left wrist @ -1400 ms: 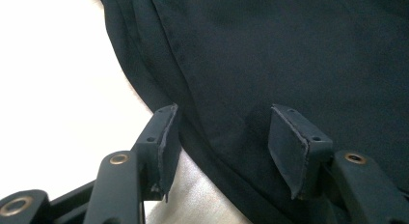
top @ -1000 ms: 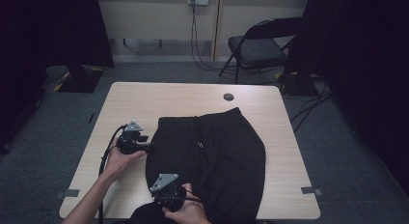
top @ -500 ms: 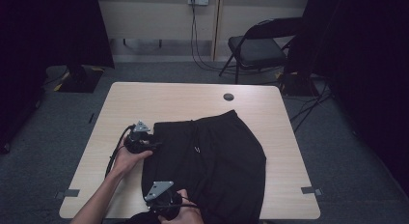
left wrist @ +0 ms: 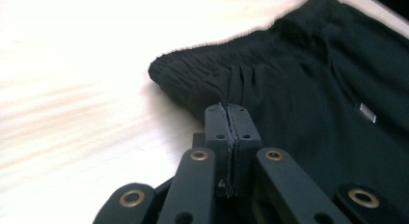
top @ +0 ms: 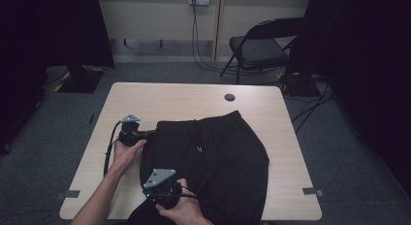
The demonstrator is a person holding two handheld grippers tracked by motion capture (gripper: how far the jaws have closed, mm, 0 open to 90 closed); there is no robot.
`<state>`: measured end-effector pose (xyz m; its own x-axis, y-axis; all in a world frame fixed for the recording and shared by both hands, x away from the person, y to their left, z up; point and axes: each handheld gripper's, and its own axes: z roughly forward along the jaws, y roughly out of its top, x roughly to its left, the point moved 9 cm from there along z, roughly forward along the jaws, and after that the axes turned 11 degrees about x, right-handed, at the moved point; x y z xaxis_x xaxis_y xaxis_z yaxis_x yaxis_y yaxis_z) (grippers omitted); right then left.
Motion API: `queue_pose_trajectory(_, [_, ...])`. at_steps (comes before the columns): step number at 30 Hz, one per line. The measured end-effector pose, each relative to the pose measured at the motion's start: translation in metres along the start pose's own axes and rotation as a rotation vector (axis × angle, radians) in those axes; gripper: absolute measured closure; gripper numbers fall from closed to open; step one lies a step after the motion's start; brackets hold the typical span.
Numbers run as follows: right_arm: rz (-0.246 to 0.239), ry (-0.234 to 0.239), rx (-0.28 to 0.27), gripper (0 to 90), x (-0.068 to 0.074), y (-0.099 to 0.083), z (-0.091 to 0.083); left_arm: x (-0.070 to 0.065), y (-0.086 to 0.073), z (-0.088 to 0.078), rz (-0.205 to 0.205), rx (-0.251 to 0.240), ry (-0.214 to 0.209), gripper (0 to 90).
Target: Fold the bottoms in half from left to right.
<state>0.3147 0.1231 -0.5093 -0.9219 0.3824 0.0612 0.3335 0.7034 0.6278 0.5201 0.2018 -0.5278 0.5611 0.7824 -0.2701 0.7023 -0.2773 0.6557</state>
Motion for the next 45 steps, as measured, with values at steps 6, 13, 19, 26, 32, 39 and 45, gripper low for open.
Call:
queue_pose_trajectory(6, [-0.029, -0.02, -0.087, 86.9, -0.002, 0.04, -0.031, -0.003, 0.032, -0.028, 0.016, -0.072, -0.002, 89.1])
queue_pose_trajectory(13, [-0.041, -0.046, -0.168, 87.0, -0.006, 0.079, -0.062, -0.003, 0.07, -0.062, -0.001, -0.176, -0.011, 89.1])
queue_pose_trajectory(19, [-0.042, -0.052, -0.252, 87.1, -0.009, 0.112, -0.088, 0.001, 0.09, -0.09, -0.023, -0.238, -0.007, 89.0])
queue_pose_trajectory(26, [-0.049, -0.055, -0.337, 87.0, -0.007, 0.14, -0.12, -0.004, 0.117, -0.128, -0.002, -0.3, 0.024, 89.0])
queue_pose_trajectory(32, [-0.03, -0.07, -0.373, 87.1, -0.018, 0.128, -0.141, -0.011, 0.118, -0.123, 0.025, -0.27, 0.06, 88.8])
queue_pose_trajectory(39, [0.053, -0.132, -0.327, 87.1, -0.053, 0.064, -0.152, -0.04, 0.107, -0.049, 0.043, -0.19, -0.008, 88.7])
queue_pose_trajectory(45, [0.104, -0.174, -0.318, 87.1, -0.072, 0.026, -0.171, -0.07, 0.122, -0.022, 0.079, -0.174, -0.045, 88.6])
